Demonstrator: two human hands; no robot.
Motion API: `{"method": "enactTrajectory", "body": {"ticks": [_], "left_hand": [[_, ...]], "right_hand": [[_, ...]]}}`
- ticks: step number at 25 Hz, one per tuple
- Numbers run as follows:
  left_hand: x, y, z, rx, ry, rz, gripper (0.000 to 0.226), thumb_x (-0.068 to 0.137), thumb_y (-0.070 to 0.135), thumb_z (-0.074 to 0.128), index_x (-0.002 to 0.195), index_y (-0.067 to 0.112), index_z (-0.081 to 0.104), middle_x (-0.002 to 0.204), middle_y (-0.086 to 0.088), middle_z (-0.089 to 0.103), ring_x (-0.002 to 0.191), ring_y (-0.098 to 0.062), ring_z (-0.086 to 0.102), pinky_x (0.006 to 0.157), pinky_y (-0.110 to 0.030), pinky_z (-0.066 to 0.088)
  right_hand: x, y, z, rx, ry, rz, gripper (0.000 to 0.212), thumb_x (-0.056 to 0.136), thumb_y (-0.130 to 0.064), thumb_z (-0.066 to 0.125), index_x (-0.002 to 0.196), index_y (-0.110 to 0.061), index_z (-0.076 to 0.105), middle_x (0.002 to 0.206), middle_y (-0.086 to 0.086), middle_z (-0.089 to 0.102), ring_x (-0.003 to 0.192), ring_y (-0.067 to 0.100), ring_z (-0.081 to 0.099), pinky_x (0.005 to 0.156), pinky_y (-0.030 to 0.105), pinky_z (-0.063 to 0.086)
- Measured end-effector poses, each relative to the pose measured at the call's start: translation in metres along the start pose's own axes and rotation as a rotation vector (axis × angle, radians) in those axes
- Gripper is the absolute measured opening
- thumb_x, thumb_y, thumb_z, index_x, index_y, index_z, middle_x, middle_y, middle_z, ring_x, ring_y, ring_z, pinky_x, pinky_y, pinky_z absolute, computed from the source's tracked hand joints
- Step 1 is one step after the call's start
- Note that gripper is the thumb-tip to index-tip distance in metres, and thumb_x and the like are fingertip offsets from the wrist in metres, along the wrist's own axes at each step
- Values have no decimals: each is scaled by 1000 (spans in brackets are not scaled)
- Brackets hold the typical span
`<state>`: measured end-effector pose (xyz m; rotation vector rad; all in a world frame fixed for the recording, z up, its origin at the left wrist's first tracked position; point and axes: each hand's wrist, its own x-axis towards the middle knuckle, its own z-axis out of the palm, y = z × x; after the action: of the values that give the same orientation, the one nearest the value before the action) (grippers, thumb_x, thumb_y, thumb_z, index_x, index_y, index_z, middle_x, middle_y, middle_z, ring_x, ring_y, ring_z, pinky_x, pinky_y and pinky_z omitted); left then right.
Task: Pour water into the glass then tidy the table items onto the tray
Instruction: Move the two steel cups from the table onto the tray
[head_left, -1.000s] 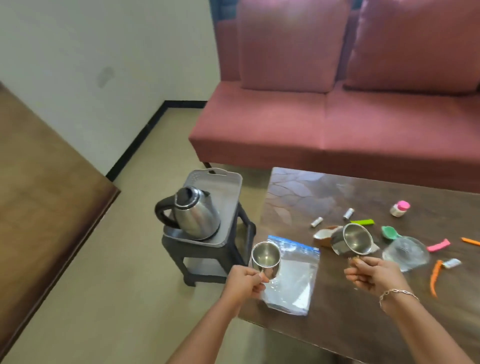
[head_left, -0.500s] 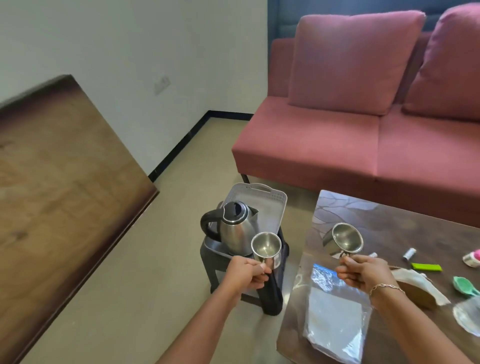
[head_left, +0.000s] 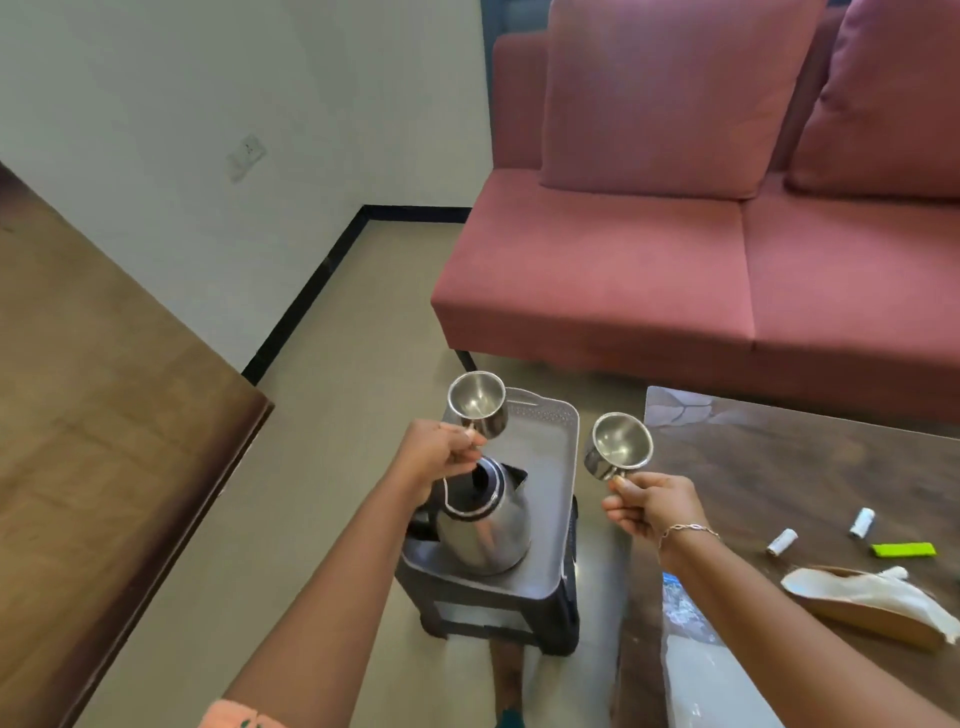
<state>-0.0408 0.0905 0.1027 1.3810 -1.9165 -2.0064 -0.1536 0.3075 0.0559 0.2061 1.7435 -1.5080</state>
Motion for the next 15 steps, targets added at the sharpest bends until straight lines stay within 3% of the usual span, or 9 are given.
{"method": "enactTrajectory", "body": {"ticks": [8,15], "left_hand": [[154,-30,-38,62,30,-161,21,85,-8,54,68,0,62,68,-11,58,62,-16,55,49,-13,51],[222,-91,-33,110,8,-248,11,86,-7,56,80,-5,65,62,-6,61,64,-15,55,66,-23,50]], "right_hand": [[112,0,108,-4,13,111,21,91,-2,51,71,-5,58,36,-2,58,31,3,51,35,11,39],[184,21,141,-10,-60,227,19,90,-1,53,72,-4,57,41,-1,62,36,6,58,39,14,46]]}}
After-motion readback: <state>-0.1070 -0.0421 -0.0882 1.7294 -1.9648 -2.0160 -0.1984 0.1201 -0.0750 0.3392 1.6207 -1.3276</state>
